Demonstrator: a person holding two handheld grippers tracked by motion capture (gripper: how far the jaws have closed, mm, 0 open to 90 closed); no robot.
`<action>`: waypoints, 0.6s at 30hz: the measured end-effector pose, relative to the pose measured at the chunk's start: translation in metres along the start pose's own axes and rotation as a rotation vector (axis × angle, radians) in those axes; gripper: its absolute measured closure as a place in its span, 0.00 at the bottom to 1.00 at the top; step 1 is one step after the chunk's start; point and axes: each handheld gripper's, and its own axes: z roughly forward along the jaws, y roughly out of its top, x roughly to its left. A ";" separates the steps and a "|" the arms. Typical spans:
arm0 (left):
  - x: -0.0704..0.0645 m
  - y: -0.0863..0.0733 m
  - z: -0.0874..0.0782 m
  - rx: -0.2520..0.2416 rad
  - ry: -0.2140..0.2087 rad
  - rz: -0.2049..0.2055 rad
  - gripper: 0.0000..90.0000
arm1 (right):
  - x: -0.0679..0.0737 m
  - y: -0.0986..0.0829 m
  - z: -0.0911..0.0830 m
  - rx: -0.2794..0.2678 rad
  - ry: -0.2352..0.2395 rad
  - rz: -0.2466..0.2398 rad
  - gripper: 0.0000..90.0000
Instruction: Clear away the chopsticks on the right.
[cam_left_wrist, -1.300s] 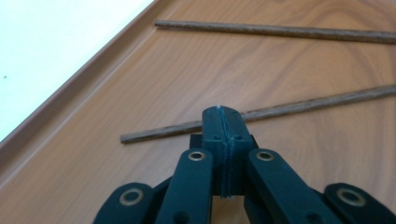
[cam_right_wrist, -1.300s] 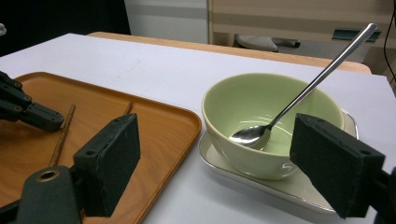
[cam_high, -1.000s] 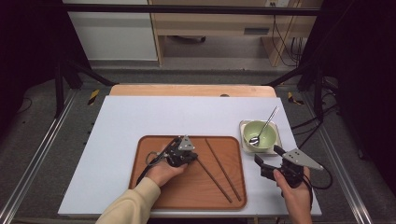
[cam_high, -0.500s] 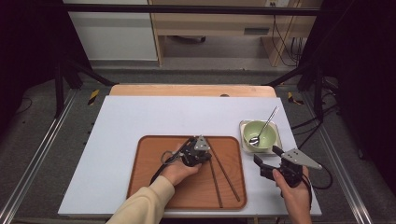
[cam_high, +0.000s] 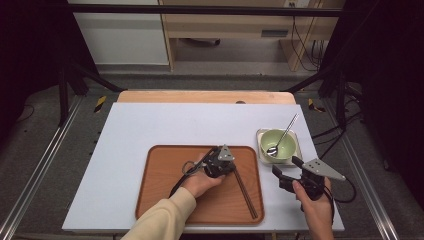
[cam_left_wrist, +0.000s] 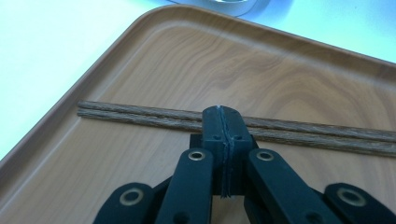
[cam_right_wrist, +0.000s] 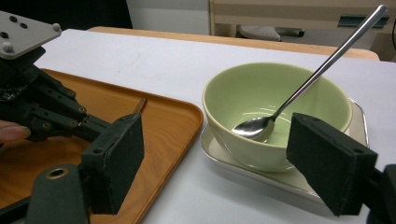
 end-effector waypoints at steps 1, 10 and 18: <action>0.000 0.001 0.001 0.000 -0.002 0.000 1.00 | 0.000 0.000 0.000 0.001 -0.001 0.002 0.22; -0.012 0.009 0.011 -0.014 -0.032 0.027 0.99 | -0.001 0.000 0.001 0.005 0.001 0.008 0.22; -0.002 0.008 0.008 -0.011 0.012 0.010 0.99 | -0.002 -0.001 0.001 0.013 0.000 0.019 0.22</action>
